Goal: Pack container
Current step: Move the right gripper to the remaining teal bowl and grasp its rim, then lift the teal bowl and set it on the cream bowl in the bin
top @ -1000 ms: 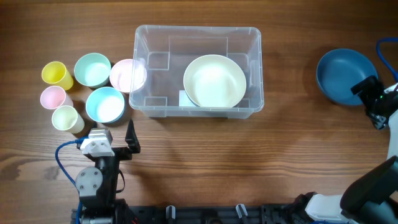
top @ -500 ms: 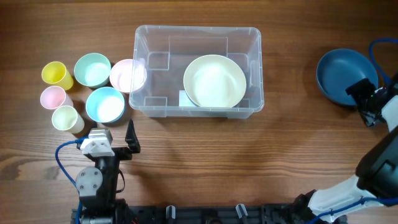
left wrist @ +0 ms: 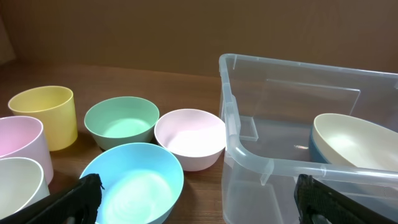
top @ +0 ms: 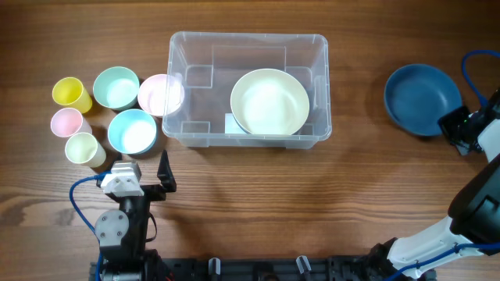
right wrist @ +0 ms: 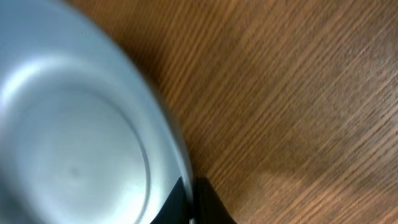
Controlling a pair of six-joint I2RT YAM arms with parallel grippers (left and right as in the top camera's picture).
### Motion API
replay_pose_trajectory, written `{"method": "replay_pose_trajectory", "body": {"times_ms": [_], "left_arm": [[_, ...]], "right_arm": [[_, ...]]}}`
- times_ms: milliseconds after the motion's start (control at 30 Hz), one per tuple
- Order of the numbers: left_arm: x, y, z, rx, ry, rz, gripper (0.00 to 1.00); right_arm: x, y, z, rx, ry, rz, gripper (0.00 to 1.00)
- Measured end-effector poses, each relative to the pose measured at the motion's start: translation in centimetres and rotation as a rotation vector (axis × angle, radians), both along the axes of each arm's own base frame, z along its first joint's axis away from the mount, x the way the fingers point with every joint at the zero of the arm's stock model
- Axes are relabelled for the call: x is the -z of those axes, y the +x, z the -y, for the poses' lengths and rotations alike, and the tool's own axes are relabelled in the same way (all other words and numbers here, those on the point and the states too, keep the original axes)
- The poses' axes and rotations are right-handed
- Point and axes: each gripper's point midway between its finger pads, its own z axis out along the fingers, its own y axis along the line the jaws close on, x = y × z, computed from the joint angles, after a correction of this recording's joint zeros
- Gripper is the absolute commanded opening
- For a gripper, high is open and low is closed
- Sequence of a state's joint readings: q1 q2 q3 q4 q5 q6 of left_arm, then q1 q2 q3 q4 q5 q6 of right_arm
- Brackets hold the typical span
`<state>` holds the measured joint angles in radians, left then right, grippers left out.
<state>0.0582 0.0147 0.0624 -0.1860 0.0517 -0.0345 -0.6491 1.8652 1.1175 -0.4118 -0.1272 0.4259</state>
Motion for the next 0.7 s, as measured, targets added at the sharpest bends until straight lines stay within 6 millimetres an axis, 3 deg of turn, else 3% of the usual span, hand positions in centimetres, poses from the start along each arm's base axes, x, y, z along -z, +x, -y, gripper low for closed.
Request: {"method": "replay_pose_trajectory", "body": {"times_ms": [200, 300, 367, 400, 467, 500, 567, 633, 700], "left_arm": [[0.0, 0.0, 0.0, 0.000, 0.000, 0.000, 1.00], [0.0, 0.0, 0.0, 0.000, 0.000, 0.000, 1.00], [0.0, 0.0, 0.0, 0.000, 0.000, 0.000, 1.00], [0.0, 0.0, 0.0, 0.000, 0.000, 0.000, 1.00], [0.0, 0.0, 0.0, 0.000, 0.000, 0.000, 1.00], [0.0, 0.0, 0.0, 0.000, 0.000, 0.000, 1.00], [0.0, 0.0, 0.0, 0.000, 0.000, 0.000, 1.00], [0.0, 0.0, 0.0, 0.000, 0.000, 0.000, 1.00], [0.0, 0.0, 0.0, 0.000, 0.000, 0.000, 1.00]], "right_arm": [[-0.6, 1.3, -1.6, -0.062, 0.072, 0.074, 0.04], [-3.5, 2.5, -2.6, -0.117, 0.093, 0.179, 0.04], [-7.8, 3.5, -3.0, -0.160, 0.046, 0.288, 0.04], [-12.3, 4.1, -3.6, -0.209, -0.016, 0.393, 0.04], [-17.9, 4.2, -5.4, -0.281, -0.087, 0.513, 0.04], [-21.8, 4.0, -7.6, -0.343, -0.130, 0.599, 0.04], [-26.9, 3.6, -11.9, -0.464, -0.180, 0.716, 0.04], [-30.0, 3.1, -16.4, -0.585, -0.204, 0.795, 0.04], [-32.0, 2.5, -22.6, -0.746, -0.191, 0.863, 0.05]]}}
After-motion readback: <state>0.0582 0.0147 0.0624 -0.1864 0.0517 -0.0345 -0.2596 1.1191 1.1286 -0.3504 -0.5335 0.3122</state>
